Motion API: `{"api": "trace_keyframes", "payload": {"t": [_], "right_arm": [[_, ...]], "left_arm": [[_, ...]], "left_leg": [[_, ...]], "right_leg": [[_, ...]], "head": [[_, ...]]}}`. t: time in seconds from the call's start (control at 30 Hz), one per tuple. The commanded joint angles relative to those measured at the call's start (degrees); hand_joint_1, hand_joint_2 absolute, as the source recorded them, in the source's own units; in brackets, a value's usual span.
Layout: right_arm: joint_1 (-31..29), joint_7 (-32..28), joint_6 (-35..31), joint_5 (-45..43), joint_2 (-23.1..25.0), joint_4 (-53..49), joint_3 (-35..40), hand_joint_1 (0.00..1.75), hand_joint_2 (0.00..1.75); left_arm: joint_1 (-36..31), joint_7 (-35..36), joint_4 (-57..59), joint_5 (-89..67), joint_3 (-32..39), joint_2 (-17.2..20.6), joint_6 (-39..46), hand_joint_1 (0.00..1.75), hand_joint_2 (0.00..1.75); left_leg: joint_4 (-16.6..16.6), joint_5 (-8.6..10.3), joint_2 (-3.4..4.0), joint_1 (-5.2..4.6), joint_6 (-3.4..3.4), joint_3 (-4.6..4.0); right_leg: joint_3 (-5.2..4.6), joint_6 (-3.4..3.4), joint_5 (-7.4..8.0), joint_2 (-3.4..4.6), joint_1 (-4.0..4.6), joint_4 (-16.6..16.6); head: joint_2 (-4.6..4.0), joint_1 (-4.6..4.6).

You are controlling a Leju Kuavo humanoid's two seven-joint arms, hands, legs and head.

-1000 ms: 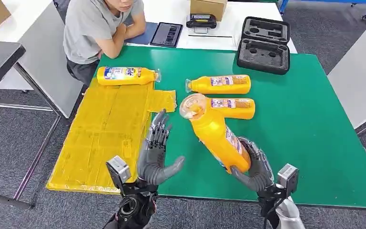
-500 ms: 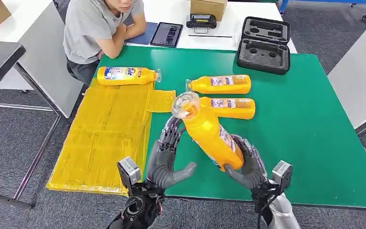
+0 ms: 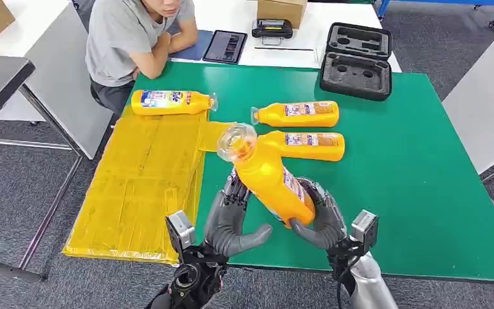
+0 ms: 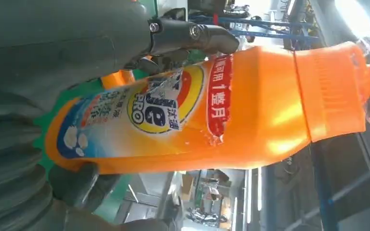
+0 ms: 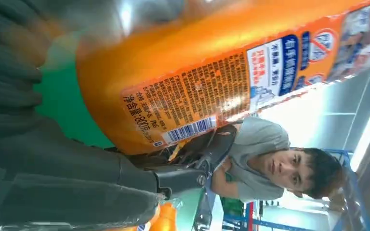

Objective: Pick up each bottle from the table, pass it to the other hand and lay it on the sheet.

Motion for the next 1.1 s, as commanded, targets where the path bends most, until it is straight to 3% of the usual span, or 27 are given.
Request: {"api": "trace_keyframes", "payload": {"t": [0.03, 0.2, 0.3, 1.1], "right_arm": [[-4.35, -0.15, -2.08, 2.97, 1.52, 6.64, 3.16, 1.75, 1.75], [-5.55, -0.15, -1.75, 3.23, 2.27, 8.61, 3.71, 1.75, 1.75], [-5.8, -0.15, -1.57, 3.64, 2.21, 9.19, 4.23, 1.75, 1.75], [-1.06, -0.15, -3.06, 3.81, 1.49, -0.66, 6.91, 1.75, 1.75]], "left_arm": [[-2.24, 0.3, 2.86, -0.85, -2.92, -0.45, 0.92, 0.0, 1.75], [-2.73, 0.3, 2.74, -0.74, -3.37, -0.47, 1.96, 0.0, 1.75], [-3.09, 0.3, 2.82, -0.62, -3.69, -0.52, 2.18, 0.0, 1.75], [-4.25, 0.3, 5.32, -0.71, -2.39, -0.78, 4.71, 0.0, 1.75]], "left_leg": [[-0.01, -0.1, 0.13, 0.05, -0.08, 0.22], [-0.01, -0.22, 0.19, 0.08, -0.15, 0.51], [-0.01, -0.1, 0.12, 0.05, -0.09, 0.24], [-0.02, -0.11, 0.05, 0.05, -0.08, 0.26]], "right_leg": [[0.18, -0.09, -0.05, 0.14, 0.05, -0.03], [0.47, -0.17, -0.14, 0.2, 0.09, -0.05], [0.2, -0.1, -0.05, 0.13, 0.06, -0.03], [0.23, -0.1, -0.09, 0.05, 0.05, -0.04]], "head": [[0.0, -0.02], [0.0, -0.02], [0.0, -0.02], [0.0, -0.02]]}}
